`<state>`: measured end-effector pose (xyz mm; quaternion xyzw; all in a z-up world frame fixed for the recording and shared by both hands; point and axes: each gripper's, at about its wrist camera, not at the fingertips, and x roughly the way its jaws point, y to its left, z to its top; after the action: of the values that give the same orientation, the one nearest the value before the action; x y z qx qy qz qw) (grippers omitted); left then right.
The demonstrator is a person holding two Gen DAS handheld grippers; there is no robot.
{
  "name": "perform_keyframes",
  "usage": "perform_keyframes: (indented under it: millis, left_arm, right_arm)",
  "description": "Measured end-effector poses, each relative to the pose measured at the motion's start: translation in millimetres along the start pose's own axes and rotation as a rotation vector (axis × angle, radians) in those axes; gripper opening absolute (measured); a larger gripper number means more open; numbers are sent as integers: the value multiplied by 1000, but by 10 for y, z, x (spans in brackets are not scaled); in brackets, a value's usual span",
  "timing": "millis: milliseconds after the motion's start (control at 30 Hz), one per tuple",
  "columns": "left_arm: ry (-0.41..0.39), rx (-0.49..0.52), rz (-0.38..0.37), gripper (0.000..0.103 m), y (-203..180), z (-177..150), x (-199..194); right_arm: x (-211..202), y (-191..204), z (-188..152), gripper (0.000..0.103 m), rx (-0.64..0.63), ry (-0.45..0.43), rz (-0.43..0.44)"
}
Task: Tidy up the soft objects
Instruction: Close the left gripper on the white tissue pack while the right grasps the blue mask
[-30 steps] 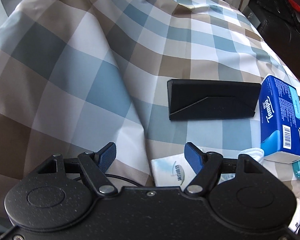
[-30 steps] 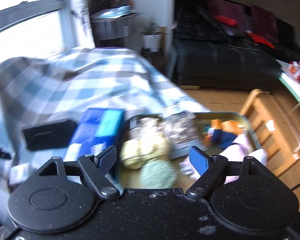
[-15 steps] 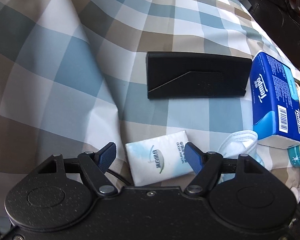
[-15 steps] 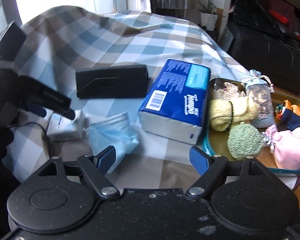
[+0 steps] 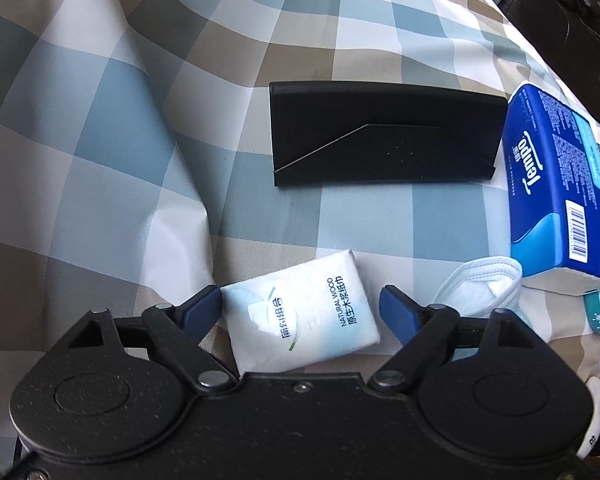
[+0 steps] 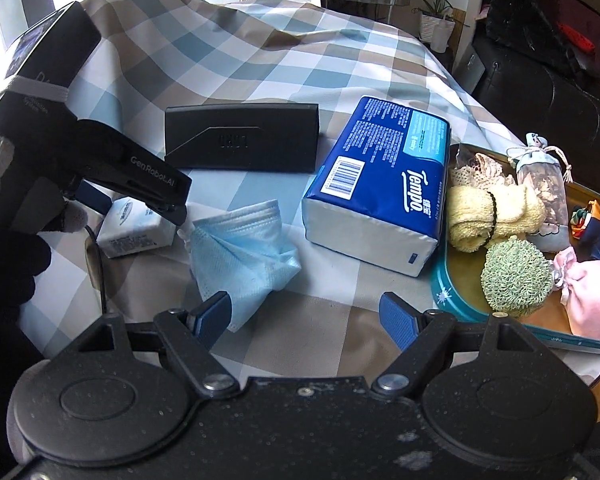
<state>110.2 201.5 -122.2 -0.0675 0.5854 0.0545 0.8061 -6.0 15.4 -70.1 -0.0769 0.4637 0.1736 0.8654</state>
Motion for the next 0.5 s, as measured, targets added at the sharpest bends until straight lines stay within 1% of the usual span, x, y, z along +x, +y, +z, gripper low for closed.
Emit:
perform_keyframes:
  millis: [200, 333, 400, 500]
  left_arm:
    - [34, -28, 5, 84, 25, 22, 99]
    - [61, -32, 12, 94, 20, 35, 190]
    - [71, -30, 15, 94, 6, 45, 233]
    - [71, -28, 20, 95, -4, 44, 260]
  right_arm:
    - [127, 59, -5, 82, 46, 34, 16]
    - [239, 136, 6, 84, 75, 45, 30]
    - [285, 181, 23, 89, 81, 45, 37]
    - [348, 253, 62, 89, 74, 45, 34]
